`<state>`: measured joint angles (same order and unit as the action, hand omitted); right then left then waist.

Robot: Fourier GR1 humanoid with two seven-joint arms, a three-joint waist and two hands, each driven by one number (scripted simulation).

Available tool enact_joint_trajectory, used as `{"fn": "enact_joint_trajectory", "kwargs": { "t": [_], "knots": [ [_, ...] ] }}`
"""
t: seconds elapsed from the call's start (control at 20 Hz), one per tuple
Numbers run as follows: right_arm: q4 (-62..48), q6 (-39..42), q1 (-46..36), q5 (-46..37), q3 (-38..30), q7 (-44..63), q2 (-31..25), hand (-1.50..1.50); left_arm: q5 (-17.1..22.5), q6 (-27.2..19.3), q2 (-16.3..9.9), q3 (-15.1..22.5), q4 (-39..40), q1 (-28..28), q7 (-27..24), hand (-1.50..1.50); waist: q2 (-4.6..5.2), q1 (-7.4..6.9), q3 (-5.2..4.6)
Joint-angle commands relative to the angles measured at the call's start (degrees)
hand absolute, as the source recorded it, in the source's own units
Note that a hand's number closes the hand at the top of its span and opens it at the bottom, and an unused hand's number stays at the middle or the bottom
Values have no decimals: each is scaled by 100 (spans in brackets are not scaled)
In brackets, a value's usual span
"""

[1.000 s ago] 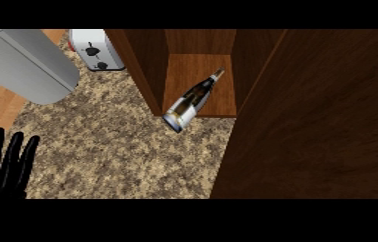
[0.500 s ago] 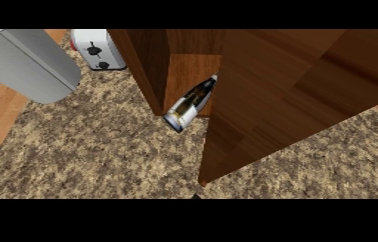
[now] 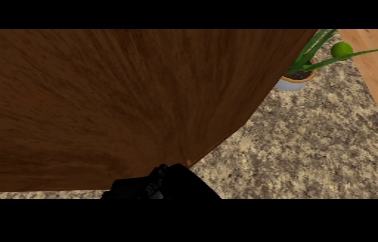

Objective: Pick up the wine, place it into the cabinet and close the cabinet

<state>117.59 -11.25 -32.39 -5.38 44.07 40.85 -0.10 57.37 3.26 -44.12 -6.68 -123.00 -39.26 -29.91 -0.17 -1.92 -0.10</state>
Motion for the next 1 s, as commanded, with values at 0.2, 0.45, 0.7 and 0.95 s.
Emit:
{"fn": "enact_joint_trajectory", "kwargs": {
  "t": [0.2, 0.45, 0.7, 0.95],
  "knots": [
    [-1620, -541, -1461, 432, -659, -448, 10, 150, 240, 283, 135, -455, 59, 94, 527, -150, 18, 69, 8],
    [-2523, -79, -1836, 465, -1399, -832, 10, 150, 201, 580, 181, -759, -94, -152, 779, -150, 18, 62, 10],
    [-3401, 474, -1978, 582, -2191, -1578, -258, 150, -52, 287, 422, -372, -213, 185, 1049, -150, 37, 118, 11],
    [-4317, 763, -2324, 707, -2758, -2211, -285, 150, -218, 513, 560, -148, 52, 426, 1213, -150, 44, 113, 8]
  ]
}}
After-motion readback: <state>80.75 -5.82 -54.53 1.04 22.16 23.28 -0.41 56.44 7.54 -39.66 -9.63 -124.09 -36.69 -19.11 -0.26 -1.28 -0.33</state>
